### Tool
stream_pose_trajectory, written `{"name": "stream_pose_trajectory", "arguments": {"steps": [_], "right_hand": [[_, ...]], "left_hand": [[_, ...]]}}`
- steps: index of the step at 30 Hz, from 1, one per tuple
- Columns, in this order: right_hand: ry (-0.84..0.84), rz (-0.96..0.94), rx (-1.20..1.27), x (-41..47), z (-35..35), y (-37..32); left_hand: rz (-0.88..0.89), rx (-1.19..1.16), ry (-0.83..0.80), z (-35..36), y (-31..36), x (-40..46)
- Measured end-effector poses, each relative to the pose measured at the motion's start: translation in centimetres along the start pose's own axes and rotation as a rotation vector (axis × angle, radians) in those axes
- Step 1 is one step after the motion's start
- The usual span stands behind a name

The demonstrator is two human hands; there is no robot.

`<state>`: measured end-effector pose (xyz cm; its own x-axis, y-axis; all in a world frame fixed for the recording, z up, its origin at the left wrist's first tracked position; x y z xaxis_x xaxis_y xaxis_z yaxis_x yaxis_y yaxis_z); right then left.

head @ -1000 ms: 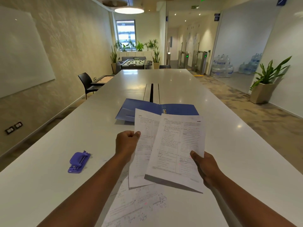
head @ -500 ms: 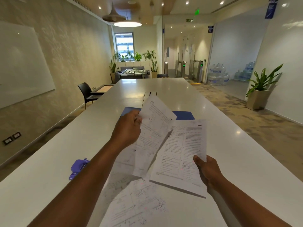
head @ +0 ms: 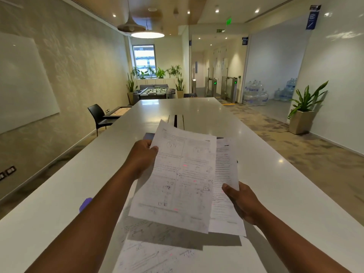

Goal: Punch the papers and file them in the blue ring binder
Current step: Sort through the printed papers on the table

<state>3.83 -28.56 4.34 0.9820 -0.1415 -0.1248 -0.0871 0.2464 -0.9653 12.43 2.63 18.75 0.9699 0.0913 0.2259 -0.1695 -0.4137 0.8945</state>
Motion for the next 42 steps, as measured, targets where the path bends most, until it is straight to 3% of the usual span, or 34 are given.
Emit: {"name": "stream_pose_trajectory", "arguments": {"steps": [5, 14, 22, 31, 35, 38, 42], "right_hand": [[-0.070, -0.001, -0.014, -0.8, 1.4, -0.6], [-0.139, 0.102, 0.022, -1.2, 3.3, -0.7], [-0.150, 0.016, -0.098, -1.6, 4.6, -1.0], [-0.135, -0.068, -0.123, -1.6, 4.4, -2.3], [-0.064, -0.175, -0.133, -1.5, 3.5, -4.3], [-0.050, -0.242, -0.137, -1.2, 2.8, -5.4], [-0.044, -0.248, -0.156, -0.6, 2.3, -4.9]], "left_hand": [[-0.106, -0.010, 0.000, 1.9, -4.3, -0.3], [-0.358, -0.277, -0.035, 4.8, -9.0, -1.4], [-0.567, -0.457, -0.089, 6.5, -10.8, -3.4], [-0.369, -0.462, -0.040, 6.0, -9.3, -3.3], [-0.125, -0.610, -0.138, 4.9, -6.4, -3.5], [0.043, -0.555, -0.154, 3.8, -4.2, -3.8], [0.027, -0.546, -0.112, 4.1, -4.4, -3.8]]}}
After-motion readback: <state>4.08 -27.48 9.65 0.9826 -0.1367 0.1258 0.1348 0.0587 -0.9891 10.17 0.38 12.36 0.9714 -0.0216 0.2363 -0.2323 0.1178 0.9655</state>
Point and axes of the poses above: each hand's wrist, its own x-axis towards the middle knuckle, its own z-axis out of the palm, y = z × x, the point moved 4 cm from there along x, towards the middle knuckle, and after that the axes turned 5 degrees about y, right-handed, at the moved point
